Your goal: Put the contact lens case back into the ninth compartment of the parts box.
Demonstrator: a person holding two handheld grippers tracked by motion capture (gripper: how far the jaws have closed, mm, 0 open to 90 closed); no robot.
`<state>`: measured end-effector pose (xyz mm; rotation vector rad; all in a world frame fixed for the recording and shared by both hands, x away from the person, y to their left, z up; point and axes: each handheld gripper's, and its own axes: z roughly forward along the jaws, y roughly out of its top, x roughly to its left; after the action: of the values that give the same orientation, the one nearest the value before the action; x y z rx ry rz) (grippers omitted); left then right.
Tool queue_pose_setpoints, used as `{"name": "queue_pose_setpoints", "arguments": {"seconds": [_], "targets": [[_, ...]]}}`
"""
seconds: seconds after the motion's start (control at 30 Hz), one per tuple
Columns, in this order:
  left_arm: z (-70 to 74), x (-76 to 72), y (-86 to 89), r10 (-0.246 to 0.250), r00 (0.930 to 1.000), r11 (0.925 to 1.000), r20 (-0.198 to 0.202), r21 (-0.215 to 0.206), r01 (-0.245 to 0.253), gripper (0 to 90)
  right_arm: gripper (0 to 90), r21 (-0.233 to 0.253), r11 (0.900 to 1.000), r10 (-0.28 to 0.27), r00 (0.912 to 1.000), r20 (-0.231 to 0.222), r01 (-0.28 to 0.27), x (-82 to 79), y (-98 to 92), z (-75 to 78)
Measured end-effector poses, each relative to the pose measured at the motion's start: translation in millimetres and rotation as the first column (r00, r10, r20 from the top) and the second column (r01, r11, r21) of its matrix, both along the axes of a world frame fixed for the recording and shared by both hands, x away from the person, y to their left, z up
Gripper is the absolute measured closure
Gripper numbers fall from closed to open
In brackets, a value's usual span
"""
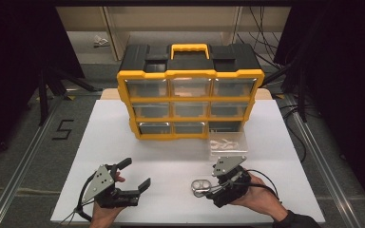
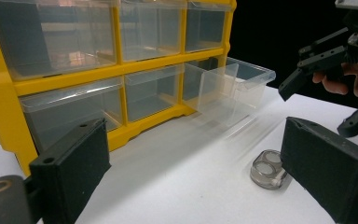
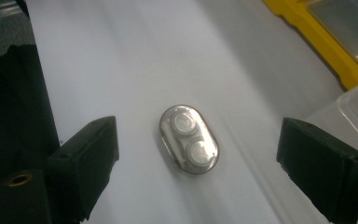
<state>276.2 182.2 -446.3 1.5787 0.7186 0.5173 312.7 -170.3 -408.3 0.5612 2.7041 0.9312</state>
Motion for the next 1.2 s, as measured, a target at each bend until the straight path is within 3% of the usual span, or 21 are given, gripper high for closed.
{"name": "queue_pose_setpoints", "arguments": {"seconds": [0.57, 0.67, 1.03, 1.2], "targets": [[-0.4, 0.3, -0.4, -0.001, 1.0000, 1.0000, -0.003, 0.005, 0.001, 7.8, 17.4, -0.124, 0.989, 0.070, 0.9962, -0.051, -0.076, 13.0, 25.6, -23.5], [-0.5, 0.3, -0.8, -0.002, 1.0000, 1.0000, -0.003, 0.005, 0.002, 7.9, 18.5, -0.140, 0.988, 0.059, 0.9956, -0.072, -0.069, 15.5, 26.9, -28.0], [-1.0, 0.8, -1.1, -0.001, 1.0000, 1.0000, -0.005, 0.008, 0.001, 8.0, 21.5, -0.166, 0.984, 0.047, 0.9926, -0.112, -0.065, 24.1, 26.9, -40.2], [-0.6, 0.1, -1.0, -0.002, 1.0000, 1.0000, 0.004, 0.007, 0.002, 8.0, 23.4, -0.174, 0.981, 0.071, 0.9912, -0.111, -0.090, 28.2, 30.4, -44.0]]}}
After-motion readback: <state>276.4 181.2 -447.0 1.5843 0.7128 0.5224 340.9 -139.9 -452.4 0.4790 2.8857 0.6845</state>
